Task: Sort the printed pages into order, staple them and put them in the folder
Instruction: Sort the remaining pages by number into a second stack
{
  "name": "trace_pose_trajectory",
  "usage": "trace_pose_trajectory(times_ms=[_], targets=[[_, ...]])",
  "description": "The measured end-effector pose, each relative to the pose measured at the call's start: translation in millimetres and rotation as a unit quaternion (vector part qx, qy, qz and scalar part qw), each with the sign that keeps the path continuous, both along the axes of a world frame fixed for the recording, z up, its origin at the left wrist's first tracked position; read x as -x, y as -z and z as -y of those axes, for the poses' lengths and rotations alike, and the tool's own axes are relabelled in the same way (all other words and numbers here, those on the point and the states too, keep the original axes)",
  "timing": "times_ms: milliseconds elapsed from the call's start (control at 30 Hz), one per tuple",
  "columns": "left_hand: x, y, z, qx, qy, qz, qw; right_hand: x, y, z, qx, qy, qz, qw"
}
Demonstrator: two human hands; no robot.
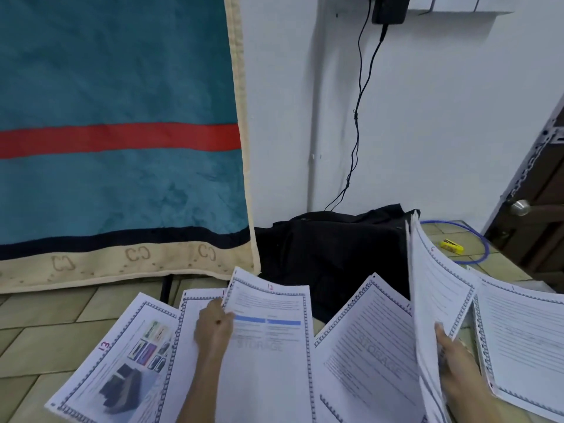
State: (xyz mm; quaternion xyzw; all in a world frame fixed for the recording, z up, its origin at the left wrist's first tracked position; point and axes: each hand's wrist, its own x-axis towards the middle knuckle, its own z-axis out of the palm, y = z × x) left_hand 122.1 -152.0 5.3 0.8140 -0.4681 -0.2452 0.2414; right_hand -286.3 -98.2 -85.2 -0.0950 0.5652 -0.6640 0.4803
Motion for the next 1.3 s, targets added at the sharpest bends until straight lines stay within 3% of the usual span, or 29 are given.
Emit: trace_pose_trajectory(times_ms=[67,133,200,300,367,533,667,800,967,1167,1300], targets=[[6.5,5.5,0.7,-0.012,-0.026,0.117,0.993,-7.7,-28.1,-0.4,-0.018,-0.095,0.021,0.995],[30.4,7.5,1.6,0.096,-0.025,0.161,0.982,-14.5,-39.1,-3.0,0.014,-0.08,0.017,0.997],[68.3,5.2,-1.1,0.161,0.077,0.05,0.983,-14.1,-44.8,-1.3,0.012,-0.075,0.015,0.997],[126.5,6.8,-2.5,0.015,0.276,-0.108,0.955,-19.3,-43.9,-3.8,0.018,-0.081,0.027,0.996],[150.7,8.1,0.6,-0.033,0.304,-0.082,0.949,-14.4,-40.4,-2.8,0.04,-0.085,0.043,0.995],[167.8,9.0,7.4,-0.035,0.327,-0.067,0.942,-15.6,-43.2,-2.3,0.097,-0.086,0.075,0.989],[155.9,1.6,13.0,0.001,0.265,-0.257,0.929,-10.8,-39.0,-1.9,0.128,-0.079,0.092,0.984],[134.2,-0.7,21.3,0.024,0.159,-0.347,0.924,-14.2,-38.5,-0.2,0.132,-0.061,0.111,0.983],[116.5,8.0,26.8,-0.001,0.108,-0.489,0.866,-28.4,-40.7,1.7,0.116,-0.109,0.117,0.98],[106.5,21.8,28.5,0.039,0.023,-0.471,0.881,-30.0,-36.4,5.6,0.119,-0.109,0.12,0.979],[106.2,23.6,27.6,0.027,0.022,-0.475,0.879,-30.7,-35.2,6.4,0.11,-0.113,0.112,0.981]])
